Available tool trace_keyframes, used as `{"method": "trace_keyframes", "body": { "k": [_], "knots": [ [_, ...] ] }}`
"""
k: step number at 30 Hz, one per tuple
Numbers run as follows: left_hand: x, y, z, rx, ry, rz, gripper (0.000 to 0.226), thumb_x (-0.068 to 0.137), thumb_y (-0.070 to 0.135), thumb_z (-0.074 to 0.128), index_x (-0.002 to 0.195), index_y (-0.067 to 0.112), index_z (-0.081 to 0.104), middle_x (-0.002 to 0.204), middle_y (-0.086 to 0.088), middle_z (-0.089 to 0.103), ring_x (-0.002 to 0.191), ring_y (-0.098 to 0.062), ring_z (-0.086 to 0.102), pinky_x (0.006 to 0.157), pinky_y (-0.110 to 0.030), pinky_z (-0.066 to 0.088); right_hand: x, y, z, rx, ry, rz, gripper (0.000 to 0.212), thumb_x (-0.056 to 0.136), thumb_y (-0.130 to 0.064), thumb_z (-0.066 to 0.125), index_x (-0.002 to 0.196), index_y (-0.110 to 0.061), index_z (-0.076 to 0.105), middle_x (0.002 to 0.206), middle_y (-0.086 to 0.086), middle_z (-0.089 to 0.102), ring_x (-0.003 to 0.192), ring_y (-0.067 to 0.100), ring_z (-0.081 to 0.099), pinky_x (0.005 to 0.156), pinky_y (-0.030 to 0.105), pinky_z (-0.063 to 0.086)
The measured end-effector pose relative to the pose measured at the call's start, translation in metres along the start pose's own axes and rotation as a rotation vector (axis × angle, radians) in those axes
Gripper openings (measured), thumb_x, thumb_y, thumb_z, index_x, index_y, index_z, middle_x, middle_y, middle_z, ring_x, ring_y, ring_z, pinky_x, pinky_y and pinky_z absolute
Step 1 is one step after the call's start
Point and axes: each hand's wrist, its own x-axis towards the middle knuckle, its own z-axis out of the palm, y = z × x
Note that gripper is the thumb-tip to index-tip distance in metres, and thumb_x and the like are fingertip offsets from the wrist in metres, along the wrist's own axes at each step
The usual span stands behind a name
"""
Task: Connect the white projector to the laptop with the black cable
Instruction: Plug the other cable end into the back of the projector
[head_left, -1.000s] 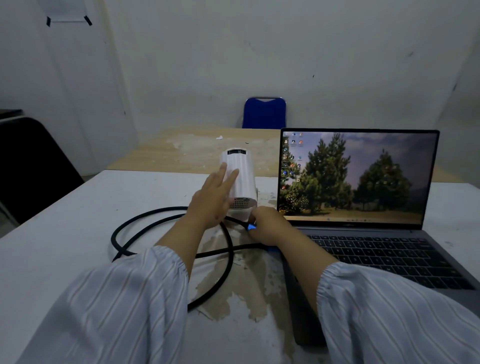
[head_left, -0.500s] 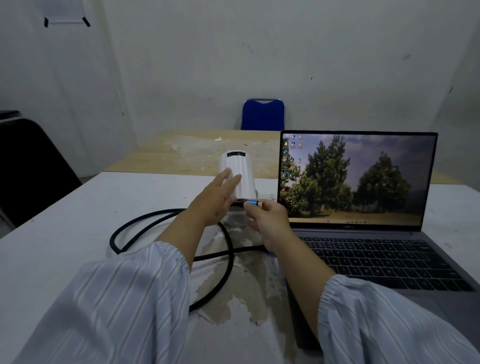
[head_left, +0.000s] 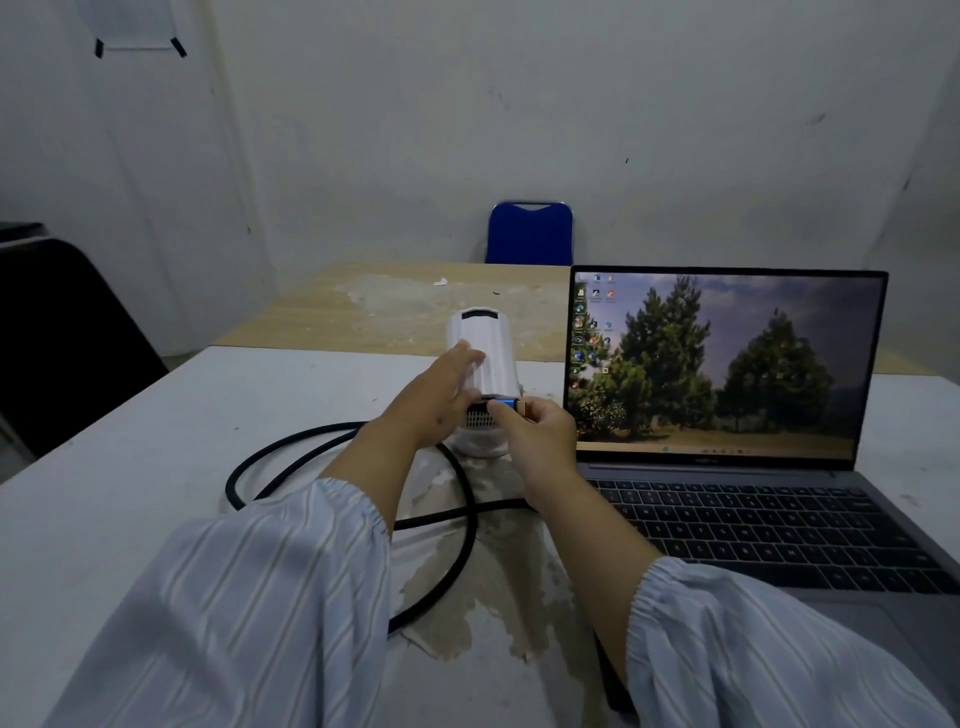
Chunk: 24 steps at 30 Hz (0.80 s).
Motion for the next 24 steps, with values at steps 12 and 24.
{"method": "trace_keyframes", "body": {
  "k": [12, 24],
  "knots": [
    [0.012, 0.003, -0.005, 0.026, -0.04, -0.065, 0.041, 0.099, 0.022, 0.037, 0.14, 0.015, 0.034, 0.152, -0.009, 0.033, 0.134, -0.029, 0.04, 0.104, -0.037, 0.036, 0.008, 0.009, 0.014, -0.028, 0.104, -0.043, 0.039, 0.082, -0.018, 0.067, 0.054, -0.017, 0.04, 0.104, 0.005, 0.044, 0.072, 0.013, 0.048, 0.054, 0.011, 0.04],
    [0.019, 0.007, -0.009, -0.033, -0.09, -0.149, 0.042, 0.101, 0.026, 0.031, 0.142, 0.016, 0.032, 0.15, -0.013, 0.038, 0.132, -0.031, 0.042, 0.103, -0.038, 0.038, 0.009, 0.003, 0.022, 0.117, 0.148, 0.045, 0.029, 0.083, -0.014, 0.063, 0.065, -0.013, 0.041, 0.063, 0.002, 0.045, 0.055, 0.015, 0.041, 0.051, 0.026, 0.038]
  ]
}}
